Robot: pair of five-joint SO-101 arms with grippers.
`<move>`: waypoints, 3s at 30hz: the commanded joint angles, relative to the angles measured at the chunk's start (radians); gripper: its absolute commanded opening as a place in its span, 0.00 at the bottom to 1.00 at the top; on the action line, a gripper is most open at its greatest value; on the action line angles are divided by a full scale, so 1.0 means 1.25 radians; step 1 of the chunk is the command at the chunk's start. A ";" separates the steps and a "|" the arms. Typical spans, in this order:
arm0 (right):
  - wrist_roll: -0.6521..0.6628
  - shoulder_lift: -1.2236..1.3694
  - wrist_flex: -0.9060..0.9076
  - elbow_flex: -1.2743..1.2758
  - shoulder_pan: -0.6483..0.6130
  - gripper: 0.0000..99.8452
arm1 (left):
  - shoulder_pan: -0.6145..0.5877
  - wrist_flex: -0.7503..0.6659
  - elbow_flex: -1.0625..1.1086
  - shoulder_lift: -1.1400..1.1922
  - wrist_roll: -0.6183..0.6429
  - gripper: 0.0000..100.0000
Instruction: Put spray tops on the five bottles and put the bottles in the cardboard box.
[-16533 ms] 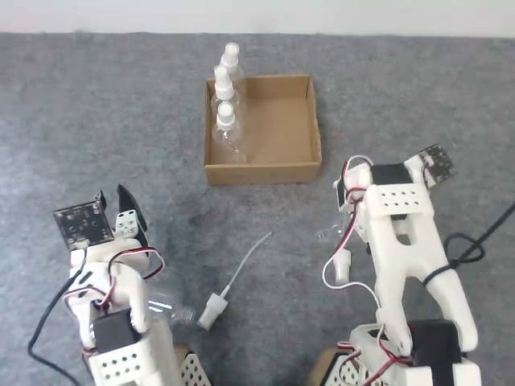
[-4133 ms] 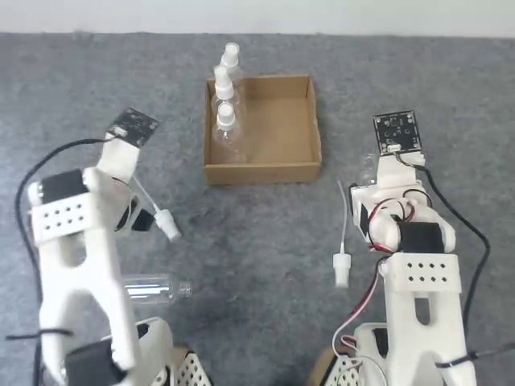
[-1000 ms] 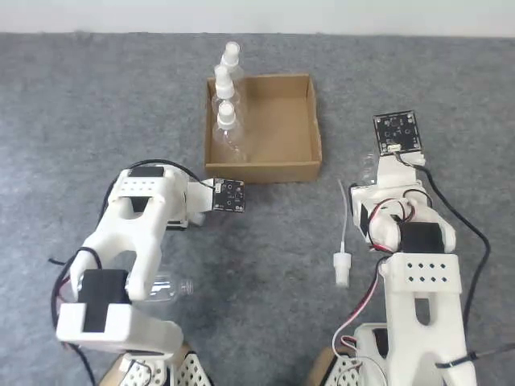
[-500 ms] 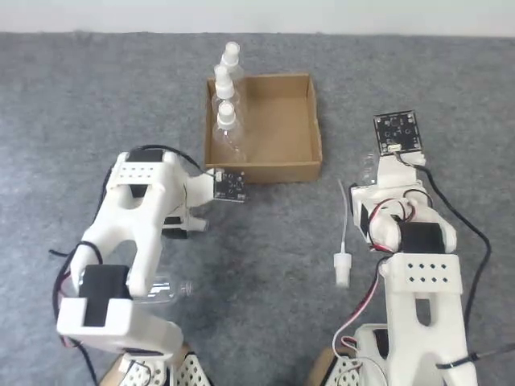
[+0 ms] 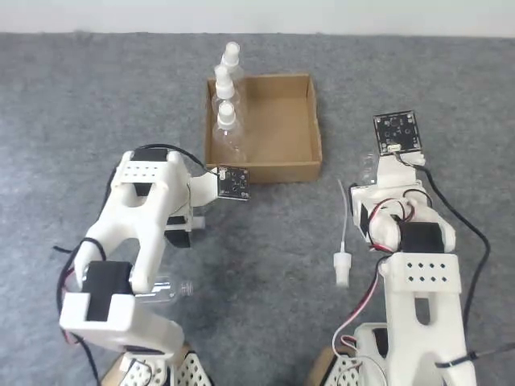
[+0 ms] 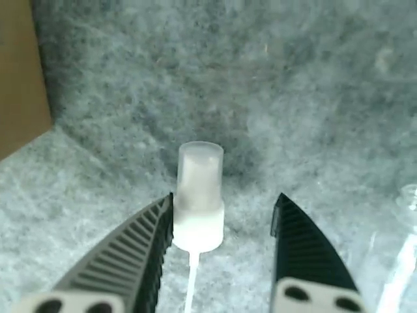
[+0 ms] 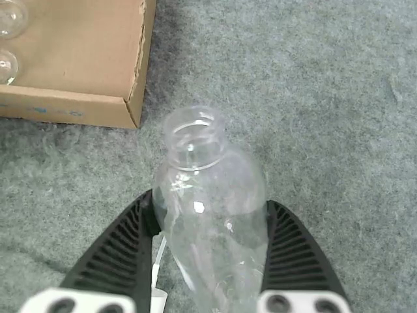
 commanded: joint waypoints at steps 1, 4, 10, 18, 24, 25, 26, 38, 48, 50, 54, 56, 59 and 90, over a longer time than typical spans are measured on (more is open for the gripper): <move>-0.001 -0.020 -0.019 -0.009 0.008 0.07 | -0.010 -0.039 -0.039 0.039 0.010 0.22; -0.001 -0.020 -0.019 -0.009 0.008 0.07 | -0.015 -0.052 -0.047 0.075 0.010 0.18; -0.001 -0.020 -0.019 -0.009 0.007 0.07 | -0.009 0.027 -0.080 0.075 0.011 0.14; -0.001 -0.020 -0.019 -0.009 0.007 0.07 | -0.010 0.043 -0.082 0.075 0.016 0.07; -0.001 -0.020 -0.019 -0.010 0.004 0.07 | -0.007 0.134 -0.118 0.074 0.016 0.03; -0.001 -0.020 -0.019 -0.010 0.004 0.07 | -0.007 0.153 -0.132 0.074 0.016 0.02; -0.001 -0.020 -0.019 -0.010 0.004 0.07 | -0.007 0.174 -0.144 0.074 0.016 0.02; -0.005 -0.029 -0.029 -0.009 -0.014 0.07 | -0.015 0.315 -0.228 0.044 0.059 0.01; -0.006 -0.030 -0.023 -0.007 -0.046 0.07 | -0.007 0.356 -0.191 -0.216 0.097 0.01; -0.006 -0.030 -0.023 -0.007 -0.046 0.07 | 0.006 0.341 -0.166 -0.263 0.130 0.01; -0.006 -0.030 -0.023 -0.007 -0.046 0.07 | 0.026 0.258 -0.085 -0.366 0.227 0.01; -0.006 -0.030 -0.021 -0.007 -0.057 0.07 | 0.034 0.203 -0.031 -0.415 0.270 0.01; -0.004 -0.030 -0.004 -0.009 -0.074 0.07 | 0.042 0.135 0.042 -0.487 0.324 0.01; -0.007 -0.461 0.009 0.177 -0.244 0.07 | 0.043 -0.150 0.174 -0.961 1.011 0.01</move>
